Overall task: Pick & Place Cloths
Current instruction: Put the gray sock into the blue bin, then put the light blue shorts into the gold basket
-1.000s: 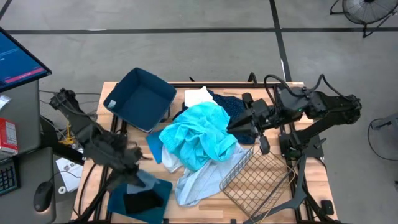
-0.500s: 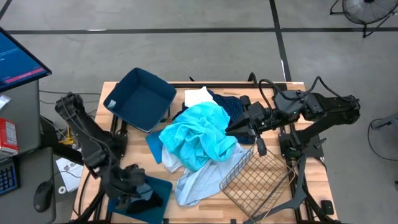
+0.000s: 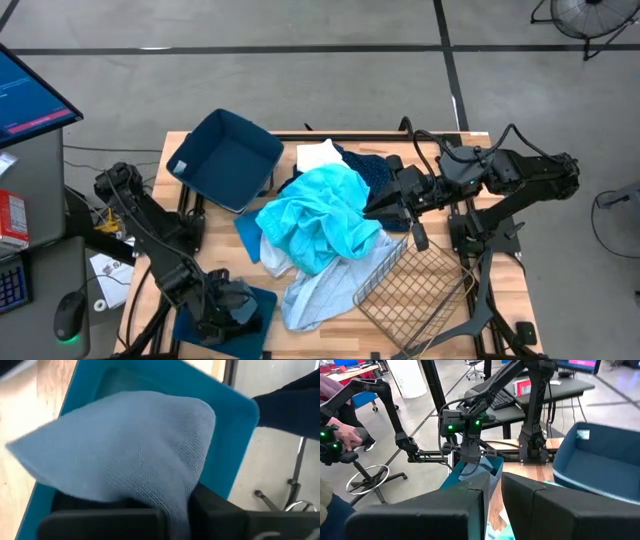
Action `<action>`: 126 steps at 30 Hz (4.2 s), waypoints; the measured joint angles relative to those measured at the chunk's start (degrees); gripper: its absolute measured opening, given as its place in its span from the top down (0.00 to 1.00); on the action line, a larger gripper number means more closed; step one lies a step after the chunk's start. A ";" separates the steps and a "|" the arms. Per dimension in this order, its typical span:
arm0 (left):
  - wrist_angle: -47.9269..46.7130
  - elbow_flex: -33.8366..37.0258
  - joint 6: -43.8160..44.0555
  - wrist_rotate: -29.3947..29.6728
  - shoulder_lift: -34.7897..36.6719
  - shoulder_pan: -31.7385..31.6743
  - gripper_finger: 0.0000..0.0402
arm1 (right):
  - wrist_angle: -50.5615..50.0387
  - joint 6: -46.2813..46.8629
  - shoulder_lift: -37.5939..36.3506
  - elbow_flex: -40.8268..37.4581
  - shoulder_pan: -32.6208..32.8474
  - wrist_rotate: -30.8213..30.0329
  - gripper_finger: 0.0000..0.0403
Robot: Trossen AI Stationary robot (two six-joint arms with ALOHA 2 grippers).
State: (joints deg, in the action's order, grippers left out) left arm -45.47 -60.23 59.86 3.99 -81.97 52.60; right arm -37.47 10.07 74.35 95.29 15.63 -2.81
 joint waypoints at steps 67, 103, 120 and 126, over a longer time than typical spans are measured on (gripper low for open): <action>5.99 0.00 -13.57 48.57 24.90 -6.89 0.41 | -19.67 11.31 21.80 4.65 -7.46 -14.50 1.00; 6.14 0.00 -16.13 48.47 24.90 -13.16 0.41 | -49.71 70.25 -7.96 6.38 37.45 -24.15 1.00; 6.10 0.00 -16.13 50.09 24.90 -13.16 0.41 | -33.01 85.62 9.13 -19.15 35.81 -17.03 1.00; 6.10 0.00 -17.44 50.29 24.92 -13.16 0.41 | -17.67 77.76 13.21 -27.99 29.65 -8.74 1.00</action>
State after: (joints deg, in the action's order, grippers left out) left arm -39.38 -60.23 42.41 54.28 -57.06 39.44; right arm -55.15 87.83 87.56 67.29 45.27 -11.55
